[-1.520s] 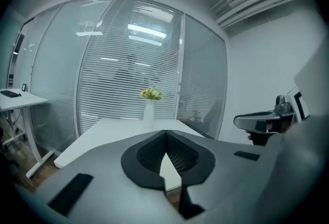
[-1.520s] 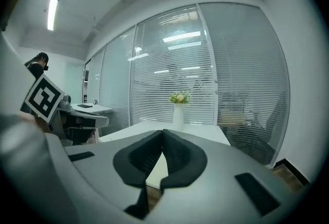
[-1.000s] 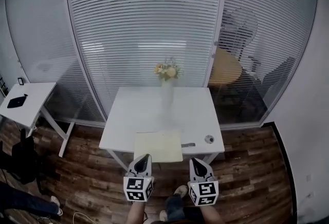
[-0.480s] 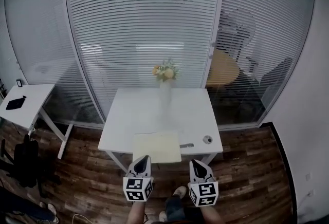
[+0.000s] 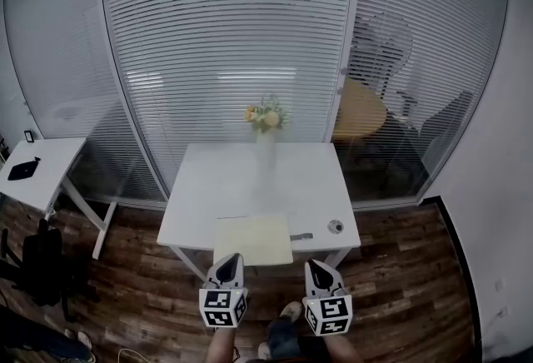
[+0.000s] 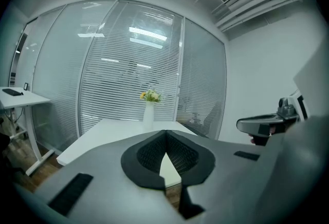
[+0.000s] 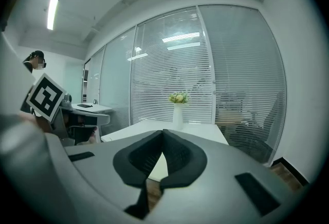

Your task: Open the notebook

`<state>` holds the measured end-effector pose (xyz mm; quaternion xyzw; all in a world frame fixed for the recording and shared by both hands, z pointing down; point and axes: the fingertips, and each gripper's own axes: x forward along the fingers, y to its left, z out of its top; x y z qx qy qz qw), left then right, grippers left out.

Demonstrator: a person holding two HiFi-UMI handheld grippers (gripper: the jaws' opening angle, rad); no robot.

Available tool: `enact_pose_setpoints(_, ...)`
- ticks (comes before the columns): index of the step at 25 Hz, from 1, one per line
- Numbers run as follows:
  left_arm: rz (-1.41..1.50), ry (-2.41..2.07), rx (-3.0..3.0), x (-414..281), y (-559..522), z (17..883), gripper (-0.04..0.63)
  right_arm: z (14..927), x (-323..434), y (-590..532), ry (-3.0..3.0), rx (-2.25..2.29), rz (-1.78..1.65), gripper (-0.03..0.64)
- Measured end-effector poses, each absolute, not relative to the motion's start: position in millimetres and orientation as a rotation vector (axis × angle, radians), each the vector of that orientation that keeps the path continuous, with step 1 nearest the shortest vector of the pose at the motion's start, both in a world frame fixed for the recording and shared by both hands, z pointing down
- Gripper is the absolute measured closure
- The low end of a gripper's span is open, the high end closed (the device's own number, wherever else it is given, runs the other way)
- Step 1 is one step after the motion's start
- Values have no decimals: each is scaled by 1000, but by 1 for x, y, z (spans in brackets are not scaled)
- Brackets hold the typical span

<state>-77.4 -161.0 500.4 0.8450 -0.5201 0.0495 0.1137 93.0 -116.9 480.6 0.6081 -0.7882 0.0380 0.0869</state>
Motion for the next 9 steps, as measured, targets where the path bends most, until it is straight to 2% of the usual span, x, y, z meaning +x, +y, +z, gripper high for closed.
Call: enact_pose_setpoints(9, 155, -1512, 2476, -77, -163, 506, 571, 484, 89, -120, -2338, 1784, 102, 603)
